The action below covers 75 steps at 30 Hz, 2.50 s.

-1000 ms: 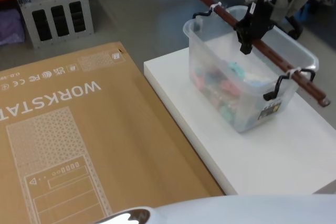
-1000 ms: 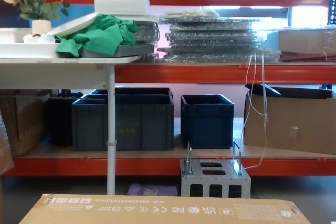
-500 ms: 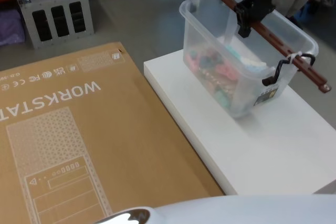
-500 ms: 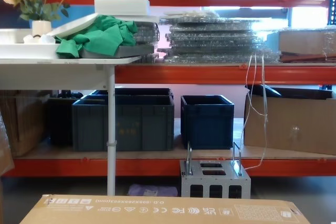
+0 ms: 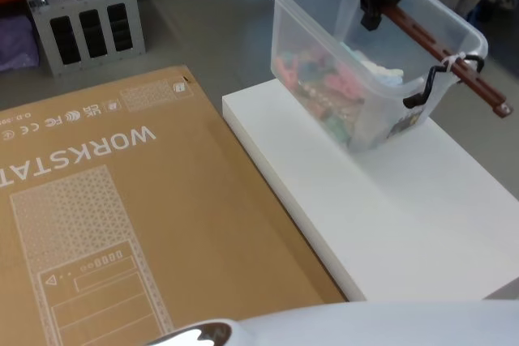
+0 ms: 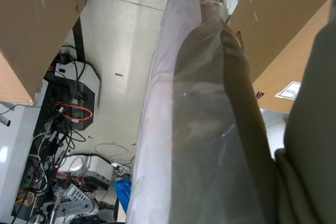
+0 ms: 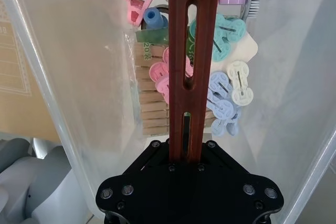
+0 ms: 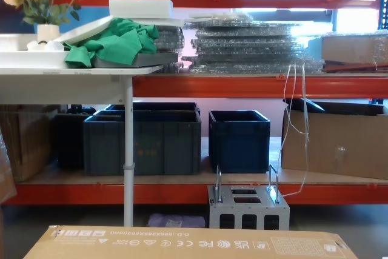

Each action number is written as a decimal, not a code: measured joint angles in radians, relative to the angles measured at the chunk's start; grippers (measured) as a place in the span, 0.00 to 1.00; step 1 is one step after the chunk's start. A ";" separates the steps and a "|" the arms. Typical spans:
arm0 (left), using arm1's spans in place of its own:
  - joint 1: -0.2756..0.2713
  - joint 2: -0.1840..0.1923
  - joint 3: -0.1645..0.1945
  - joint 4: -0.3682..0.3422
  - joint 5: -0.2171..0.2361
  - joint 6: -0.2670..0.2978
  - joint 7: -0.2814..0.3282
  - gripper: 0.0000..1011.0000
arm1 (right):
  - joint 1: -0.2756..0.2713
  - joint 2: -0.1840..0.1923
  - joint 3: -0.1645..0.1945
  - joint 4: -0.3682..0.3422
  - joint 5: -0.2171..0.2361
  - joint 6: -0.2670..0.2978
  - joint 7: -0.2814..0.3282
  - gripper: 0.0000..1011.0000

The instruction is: Use one hand to grasp the basket and place it at the designated location.

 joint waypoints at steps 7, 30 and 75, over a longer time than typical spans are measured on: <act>0.000 0.000 0.000 0.000 0.000 0.000 0.000 0.00 | 0.025 -0.015 -0.005 0.004 -0.020 -0.037 0.000 0.00; 0.000 0.000 0.000 0.000 0.000 0.000 0.000 0.00 | 0.112 -0.129 -0.068 0.093 -0.064 -0.175 0.003 0.00; 0.000 0.000 0.000 0.000 0.000 0.000 0.000 0.00 | 0.145 -0.244 -0.164 -0.006 0.053 -0.344 0.044 0.00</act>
